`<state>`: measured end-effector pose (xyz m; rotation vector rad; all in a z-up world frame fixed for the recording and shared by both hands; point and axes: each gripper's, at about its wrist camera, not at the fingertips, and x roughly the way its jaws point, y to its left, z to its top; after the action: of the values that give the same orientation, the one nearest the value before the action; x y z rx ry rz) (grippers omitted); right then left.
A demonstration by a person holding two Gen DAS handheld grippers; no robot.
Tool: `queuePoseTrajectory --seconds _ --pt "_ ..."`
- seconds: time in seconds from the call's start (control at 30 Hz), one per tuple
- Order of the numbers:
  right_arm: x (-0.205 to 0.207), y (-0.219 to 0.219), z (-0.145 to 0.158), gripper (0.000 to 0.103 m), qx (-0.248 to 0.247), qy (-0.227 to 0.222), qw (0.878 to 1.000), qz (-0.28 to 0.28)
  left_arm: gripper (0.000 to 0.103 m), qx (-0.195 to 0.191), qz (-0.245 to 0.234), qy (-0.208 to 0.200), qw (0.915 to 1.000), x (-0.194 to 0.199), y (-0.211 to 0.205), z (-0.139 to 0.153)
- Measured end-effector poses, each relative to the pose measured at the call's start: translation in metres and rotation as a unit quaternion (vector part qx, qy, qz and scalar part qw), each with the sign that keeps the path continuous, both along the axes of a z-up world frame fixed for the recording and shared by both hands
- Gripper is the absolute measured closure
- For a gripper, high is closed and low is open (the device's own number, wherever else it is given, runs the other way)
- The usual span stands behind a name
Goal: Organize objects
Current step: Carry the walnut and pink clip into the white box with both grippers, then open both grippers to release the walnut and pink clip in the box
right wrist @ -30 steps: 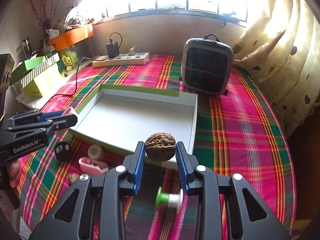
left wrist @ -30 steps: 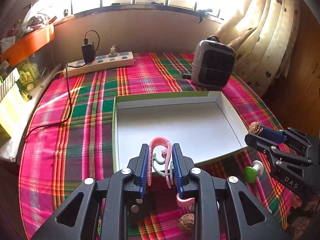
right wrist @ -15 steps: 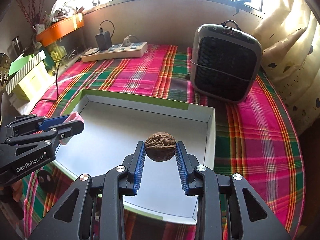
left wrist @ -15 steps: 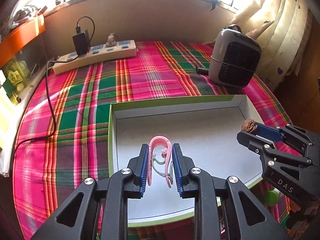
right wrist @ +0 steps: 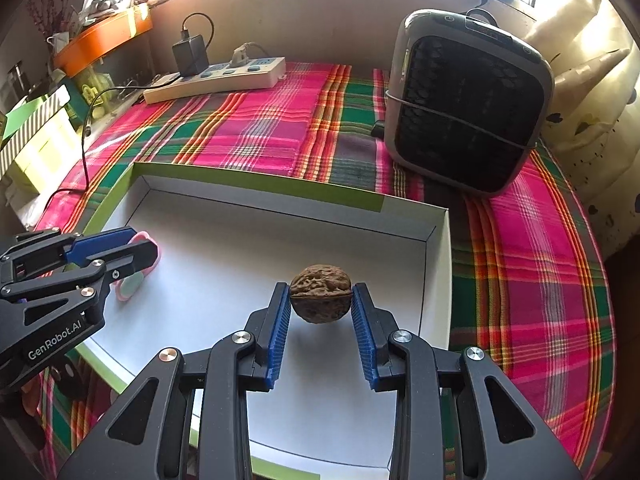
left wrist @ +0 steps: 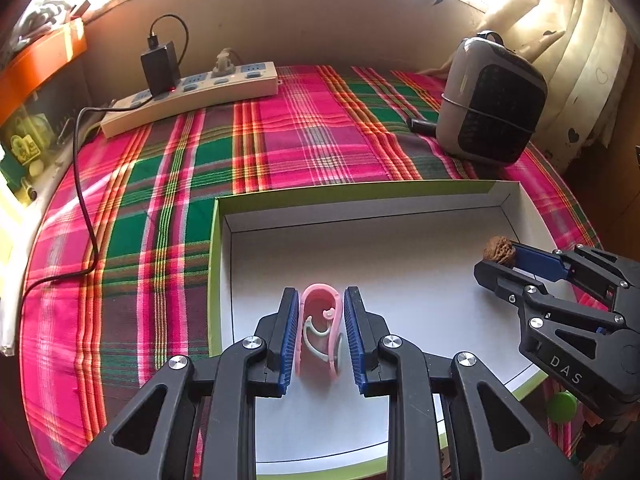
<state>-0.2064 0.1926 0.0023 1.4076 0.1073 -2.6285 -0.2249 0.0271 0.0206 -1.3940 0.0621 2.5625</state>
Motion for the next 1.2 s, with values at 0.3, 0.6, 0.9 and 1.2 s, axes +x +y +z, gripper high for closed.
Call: queuePoseTrajectory --seconds 0.3,0.6,0.9,1.2 --pt "-0.002 0.000 -0.004 0.070 0.002 -0.003 1.000 -0.002 0.081 -0.003 0.000 -0.005 1.0000 -0.001 0.001 -0.005" --pt "-0.004 -0.002 -0.005 0.070 0.005 -0.007 1.000 -0.006 0.080 -0.003 -0.002 -0.007 1.0000 -0.001 0.002 -0.005" --pt "-0.001 0.000 -0.003 0.058 -0.002 -0.001 1.000 -0.011 0.069 0.004 0.005 -0.002 1.0000 0.002 -0.002 -0.001" --pt "0.012 0.003 0.008 0.049 -0.011 0.016 1.000 -0.017 0.065 0.013 0.003 0.016 0.9998 0.018 -0.008 0.012"
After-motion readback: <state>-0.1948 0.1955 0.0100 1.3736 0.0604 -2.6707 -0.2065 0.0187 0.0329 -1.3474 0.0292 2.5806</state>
